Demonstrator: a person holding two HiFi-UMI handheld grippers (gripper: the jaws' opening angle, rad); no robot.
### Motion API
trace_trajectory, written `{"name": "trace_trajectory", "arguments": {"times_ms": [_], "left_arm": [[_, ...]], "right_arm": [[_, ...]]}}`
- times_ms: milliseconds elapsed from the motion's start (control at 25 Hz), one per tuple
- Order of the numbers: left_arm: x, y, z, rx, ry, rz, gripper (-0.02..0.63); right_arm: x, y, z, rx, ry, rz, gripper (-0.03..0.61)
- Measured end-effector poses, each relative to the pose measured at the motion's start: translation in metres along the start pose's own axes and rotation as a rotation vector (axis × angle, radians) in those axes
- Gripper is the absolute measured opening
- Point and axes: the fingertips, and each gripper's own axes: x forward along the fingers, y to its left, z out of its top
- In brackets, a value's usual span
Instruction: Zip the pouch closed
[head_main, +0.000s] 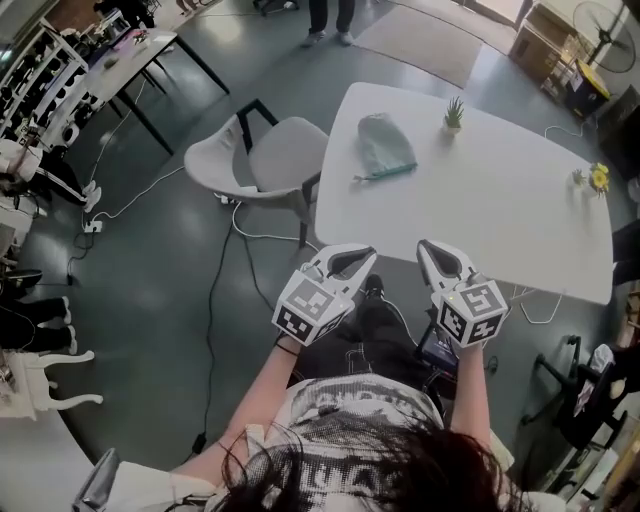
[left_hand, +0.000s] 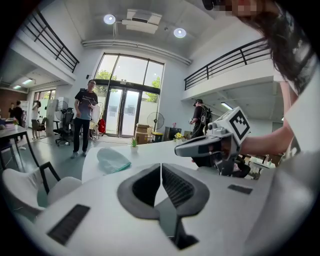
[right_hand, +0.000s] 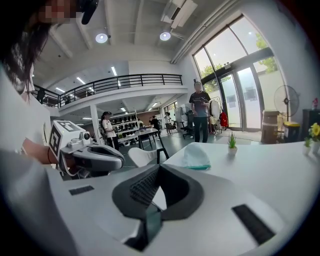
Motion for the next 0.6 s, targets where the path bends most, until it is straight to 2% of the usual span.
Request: {"name": "trace_trajectory", "arguments": {"times_ms": [600], "left_arm": [[0.0049,-0.0046,-0.0055,0.000,0.008,-0.004,0.015]], "right_arm": [[-0.0085,-0.0088,-0.0065,0.009,0.004,0.002,-0.002]]}}
